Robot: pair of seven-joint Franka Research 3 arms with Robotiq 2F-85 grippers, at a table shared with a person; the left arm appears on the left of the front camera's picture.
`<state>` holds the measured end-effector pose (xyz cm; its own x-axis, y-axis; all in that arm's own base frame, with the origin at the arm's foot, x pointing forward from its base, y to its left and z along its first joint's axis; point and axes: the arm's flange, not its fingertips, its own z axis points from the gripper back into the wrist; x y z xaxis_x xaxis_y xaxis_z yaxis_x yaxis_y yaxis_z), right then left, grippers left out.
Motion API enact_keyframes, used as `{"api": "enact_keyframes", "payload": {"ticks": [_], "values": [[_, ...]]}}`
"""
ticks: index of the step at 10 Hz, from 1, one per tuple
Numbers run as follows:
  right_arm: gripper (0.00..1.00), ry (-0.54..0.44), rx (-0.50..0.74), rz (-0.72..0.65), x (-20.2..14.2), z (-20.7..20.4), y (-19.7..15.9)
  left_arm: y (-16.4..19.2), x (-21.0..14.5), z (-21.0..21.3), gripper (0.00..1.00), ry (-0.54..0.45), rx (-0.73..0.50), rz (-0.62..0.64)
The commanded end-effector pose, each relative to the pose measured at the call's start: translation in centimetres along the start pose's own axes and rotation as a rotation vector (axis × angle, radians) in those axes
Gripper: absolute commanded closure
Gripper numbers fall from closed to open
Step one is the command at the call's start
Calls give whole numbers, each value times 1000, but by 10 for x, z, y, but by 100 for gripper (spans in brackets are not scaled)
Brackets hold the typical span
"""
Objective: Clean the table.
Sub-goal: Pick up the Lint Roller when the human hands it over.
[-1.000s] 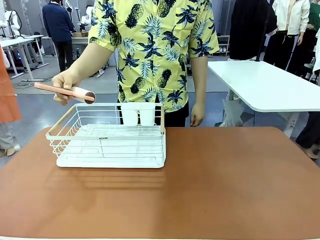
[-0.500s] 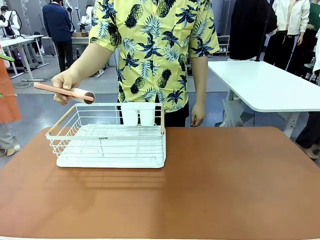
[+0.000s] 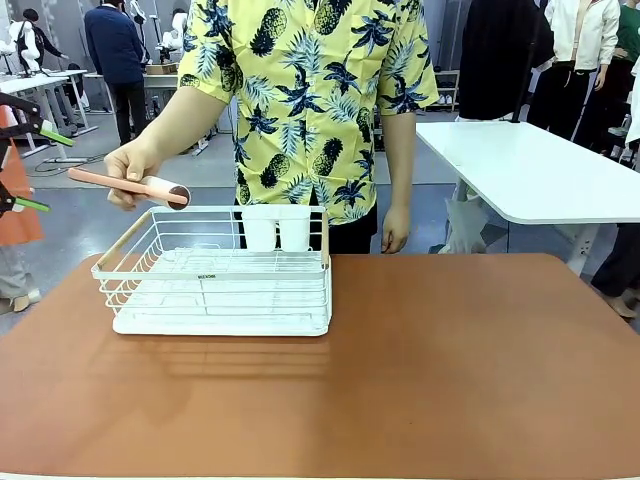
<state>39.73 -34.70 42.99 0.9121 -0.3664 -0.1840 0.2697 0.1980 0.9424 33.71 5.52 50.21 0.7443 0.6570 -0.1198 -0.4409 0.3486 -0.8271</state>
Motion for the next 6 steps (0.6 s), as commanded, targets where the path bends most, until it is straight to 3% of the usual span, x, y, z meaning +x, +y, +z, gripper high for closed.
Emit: {"api": "enact_keyframes", "payload": {"ticks": [1, 6], "values": [[0, -2, -2, 6, -1, 1, 3, 12, -9, -20, 0, -43, -28, -10], [0, -2, -2, 6, -1, 1, 3, 9, 3, -52, 0, -36, -56, -13]]}}
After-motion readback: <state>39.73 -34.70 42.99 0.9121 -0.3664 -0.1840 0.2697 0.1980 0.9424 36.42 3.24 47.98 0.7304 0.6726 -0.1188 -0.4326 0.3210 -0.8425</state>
